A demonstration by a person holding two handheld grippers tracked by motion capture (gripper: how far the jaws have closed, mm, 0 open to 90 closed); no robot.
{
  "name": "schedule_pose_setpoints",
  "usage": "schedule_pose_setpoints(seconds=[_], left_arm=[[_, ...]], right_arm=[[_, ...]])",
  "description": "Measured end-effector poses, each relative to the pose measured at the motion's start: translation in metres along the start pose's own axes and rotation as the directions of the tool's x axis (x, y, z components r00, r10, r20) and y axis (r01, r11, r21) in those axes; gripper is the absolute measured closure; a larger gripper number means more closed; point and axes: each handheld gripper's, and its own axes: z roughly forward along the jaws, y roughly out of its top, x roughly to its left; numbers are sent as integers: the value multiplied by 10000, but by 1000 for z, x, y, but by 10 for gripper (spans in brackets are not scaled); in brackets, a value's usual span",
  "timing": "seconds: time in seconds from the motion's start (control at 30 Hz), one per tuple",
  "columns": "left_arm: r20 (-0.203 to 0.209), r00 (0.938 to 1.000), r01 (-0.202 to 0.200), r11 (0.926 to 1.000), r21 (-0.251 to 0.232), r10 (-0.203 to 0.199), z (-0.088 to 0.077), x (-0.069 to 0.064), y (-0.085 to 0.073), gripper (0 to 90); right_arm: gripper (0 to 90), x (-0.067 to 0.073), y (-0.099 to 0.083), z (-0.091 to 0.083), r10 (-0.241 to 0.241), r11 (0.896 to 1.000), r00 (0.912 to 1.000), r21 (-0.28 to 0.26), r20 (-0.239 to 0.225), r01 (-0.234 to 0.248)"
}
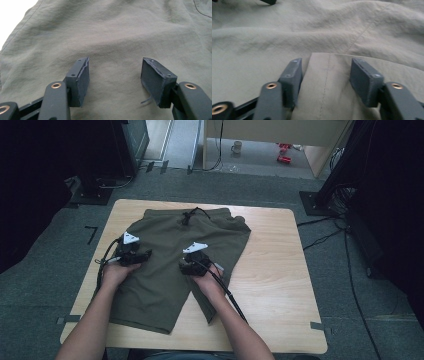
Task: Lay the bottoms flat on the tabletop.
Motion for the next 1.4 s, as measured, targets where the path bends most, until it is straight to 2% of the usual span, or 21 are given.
schedule_pose_setpoints(seconds=[0.13, 0.33, 0.43, 0.53, 0.67, 1.0, 1.4], left_arm=[[0, 10000, 0, 10000, 2, 0, 0, 0, 0, 400], [-1, 10000, -1, 10000, -1, 1, 0, 0, 0, 400], [-1, 10000, 0, 10000, -2, 0, 0, 0, 0, 400], [-1, 10000, -2, 10000, -1, 2, 0, 0, 0, 400], [-7, 10000, -5, 10000, -1, 5, 0, 0, 0, 400], [-10, 10000, -12, 10000, 3, 12, 0, 0, 0, 400], [-19, 10000, -25, 10000, 2, 25, 0, 0, 0, 400]], right_arm=[[539, -2, -1, -1, -34, 10000, 9999, -39, 99, 34], [743, -5, 0, -5, 105, 9998, 9995, 179, 312, -110], [792, -7, 0, -9, 168, 9993, 9993, 336, 343, -179], [838, -8, 1, -17, 348, 9992, 9990, 164, 287, -353], [850, -10, 2, -26, 226, 9997, 9992, -111, 317, -222], [852, -18, 0, -50, 250, 9993, 9991, -270, 331, -241], [852, -37, -17, -81, 597, 9972, 9972, -481, 447, -576]])
